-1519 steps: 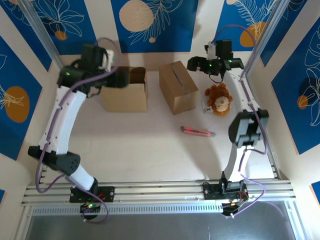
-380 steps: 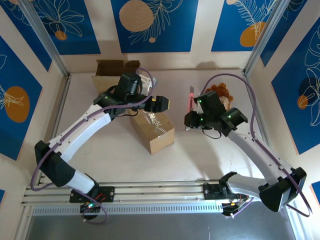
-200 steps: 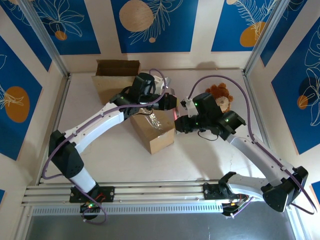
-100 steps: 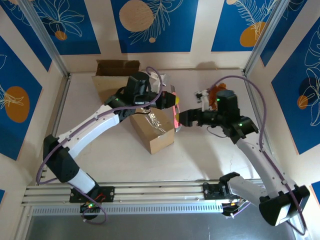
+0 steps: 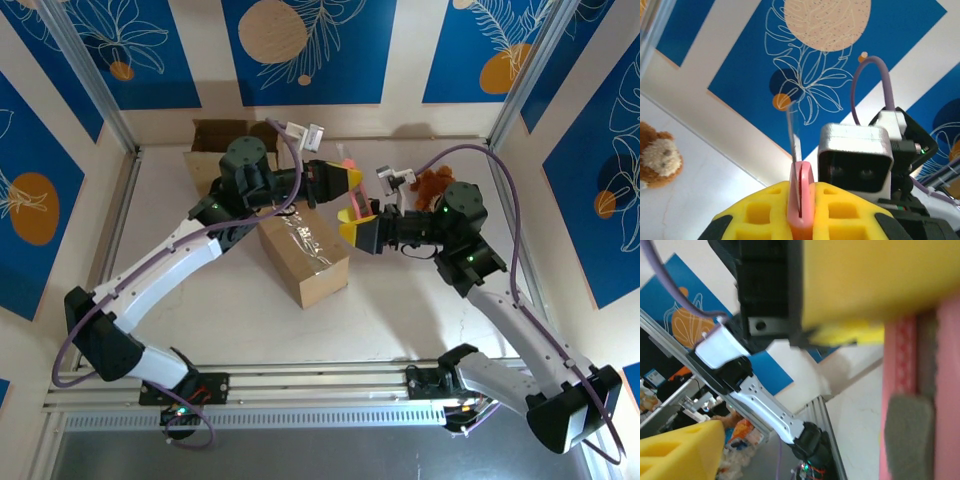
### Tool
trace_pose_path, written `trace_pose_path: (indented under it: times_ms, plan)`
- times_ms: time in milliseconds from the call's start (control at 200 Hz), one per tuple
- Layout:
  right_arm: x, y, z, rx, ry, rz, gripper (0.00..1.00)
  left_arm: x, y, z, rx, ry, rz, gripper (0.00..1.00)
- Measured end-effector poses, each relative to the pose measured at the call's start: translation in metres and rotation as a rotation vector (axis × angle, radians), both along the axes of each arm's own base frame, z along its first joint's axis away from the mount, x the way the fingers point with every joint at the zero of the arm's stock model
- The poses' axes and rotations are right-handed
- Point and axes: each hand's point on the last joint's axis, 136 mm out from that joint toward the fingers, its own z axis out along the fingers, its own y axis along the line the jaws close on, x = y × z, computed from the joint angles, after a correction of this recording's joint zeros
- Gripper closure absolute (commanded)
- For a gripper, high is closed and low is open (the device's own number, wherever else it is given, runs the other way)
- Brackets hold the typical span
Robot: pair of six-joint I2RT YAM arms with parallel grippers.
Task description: Unpack the express box
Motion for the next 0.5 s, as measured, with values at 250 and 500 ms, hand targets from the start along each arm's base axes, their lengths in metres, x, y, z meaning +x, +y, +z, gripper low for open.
trace_pose_path:
  times_ms: [250,500]
  plan:
    - [0.011,0.0,0.013,0.068,0.004,-0.056,0.42,-0.007,0.007,0.006,-0.029,-0.012,0.001,1.0]
    - [0.016,-0.002,0.016,0.097,0.019,-0.09,0.58,-0.012,0.012,0.011,-0.041,-0.025,0.008,1.0]
